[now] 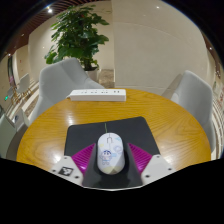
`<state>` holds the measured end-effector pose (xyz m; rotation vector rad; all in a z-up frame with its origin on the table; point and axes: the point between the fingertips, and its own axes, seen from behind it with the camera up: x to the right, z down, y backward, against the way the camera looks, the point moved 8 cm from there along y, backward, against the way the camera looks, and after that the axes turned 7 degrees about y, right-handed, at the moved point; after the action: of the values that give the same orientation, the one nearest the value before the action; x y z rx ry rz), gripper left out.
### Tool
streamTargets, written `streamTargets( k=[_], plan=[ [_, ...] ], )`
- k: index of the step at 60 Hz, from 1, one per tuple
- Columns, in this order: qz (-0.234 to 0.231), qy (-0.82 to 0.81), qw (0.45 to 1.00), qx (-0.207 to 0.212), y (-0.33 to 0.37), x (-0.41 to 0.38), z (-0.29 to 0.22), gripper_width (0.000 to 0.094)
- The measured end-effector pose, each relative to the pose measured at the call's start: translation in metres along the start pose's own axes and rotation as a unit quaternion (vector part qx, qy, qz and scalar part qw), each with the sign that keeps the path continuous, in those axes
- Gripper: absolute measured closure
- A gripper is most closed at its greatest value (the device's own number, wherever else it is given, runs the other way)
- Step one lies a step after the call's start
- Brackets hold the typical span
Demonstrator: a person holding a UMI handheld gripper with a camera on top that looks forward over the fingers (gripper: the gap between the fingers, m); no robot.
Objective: Arrange mouse
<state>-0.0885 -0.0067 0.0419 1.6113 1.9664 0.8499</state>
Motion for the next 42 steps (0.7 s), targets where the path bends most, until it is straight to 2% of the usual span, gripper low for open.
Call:
streamTargets(
  k=[4,6,13,18,30,42],
  plan=[
    [0.003,0.000,1.000,0.001,0.011,0.003,-0.005,0.0056],
    [0.003,-0.002,1.000,0.004,0.020,0.005,-0.008,0.0088],
    [0.005,-0.009,1.000,0.017,0.071,0.014,-0.015,0.0076],
    [0.007,-0.029,1.000,0.007,0.127,0.020,-0.002,0.0078],
    [0.007,-0.036,0.999,-0.018,0.257,0.031,0.067,0.0074],
    [0.021,-0.029,0.999,-0.036,0.337,0.041,0.134,0.0077]
  ],
)
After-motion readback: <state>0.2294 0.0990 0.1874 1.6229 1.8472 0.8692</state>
